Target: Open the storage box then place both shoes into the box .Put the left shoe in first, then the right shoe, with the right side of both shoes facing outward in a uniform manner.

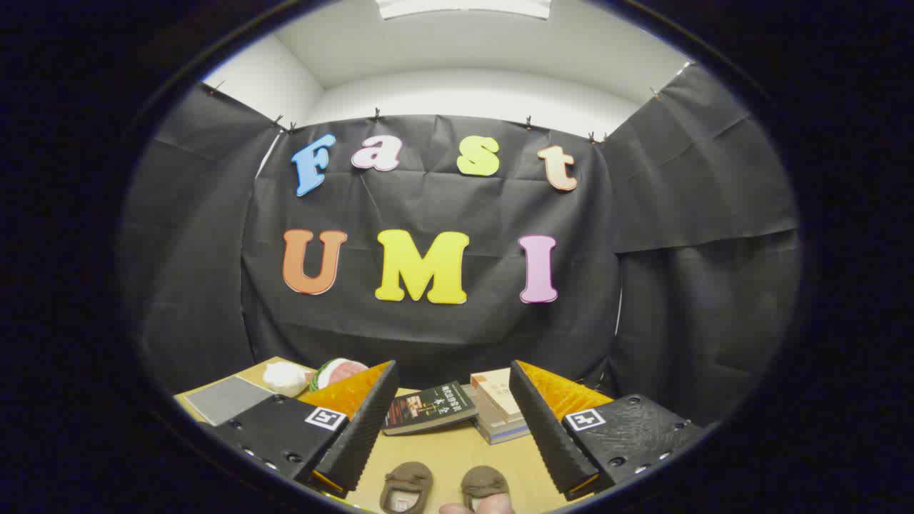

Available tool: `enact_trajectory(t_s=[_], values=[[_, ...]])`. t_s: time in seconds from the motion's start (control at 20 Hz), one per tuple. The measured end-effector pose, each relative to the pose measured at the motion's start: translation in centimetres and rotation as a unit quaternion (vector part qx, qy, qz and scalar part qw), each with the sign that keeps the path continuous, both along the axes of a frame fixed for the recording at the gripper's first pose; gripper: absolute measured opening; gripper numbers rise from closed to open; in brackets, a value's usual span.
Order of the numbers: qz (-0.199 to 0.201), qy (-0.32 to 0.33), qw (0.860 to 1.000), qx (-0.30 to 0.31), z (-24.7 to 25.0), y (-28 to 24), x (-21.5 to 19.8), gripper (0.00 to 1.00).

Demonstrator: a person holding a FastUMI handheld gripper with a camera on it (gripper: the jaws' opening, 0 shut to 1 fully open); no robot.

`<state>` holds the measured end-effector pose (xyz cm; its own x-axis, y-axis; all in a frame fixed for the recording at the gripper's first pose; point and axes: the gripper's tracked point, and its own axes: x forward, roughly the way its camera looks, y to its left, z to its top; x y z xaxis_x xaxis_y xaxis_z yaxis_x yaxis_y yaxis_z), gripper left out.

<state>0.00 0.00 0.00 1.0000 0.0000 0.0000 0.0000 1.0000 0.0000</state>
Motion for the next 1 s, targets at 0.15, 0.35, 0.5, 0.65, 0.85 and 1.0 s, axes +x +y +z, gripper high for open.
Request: enact_trajectory(t_s=[0.15, 0.35, 0.5, 0.65, 0.85, 1.0], values=[[0.013, 0.011, 1.000, 0.000, -0.1, 0.5, 0.2, 0.95], [0.023, 0.018, 1.000, 0.000, -0.3, 1.1, 0.5, 0.95], [0.033, 0.014, 0.999, -0.003, 0.0, 1.7, 0.7, 0.95], [0.038, 0.021, 0.999, 0.004, -0.4, 1.7, 1.0, 0.95], [0.041, 0.024, 0.999, 0.005, -0.3, 1.4, 1.0, 0.95], [0.047, 0.025, 0.999, 0.008, -0.3, 1.6, 1.1, 0.95]])
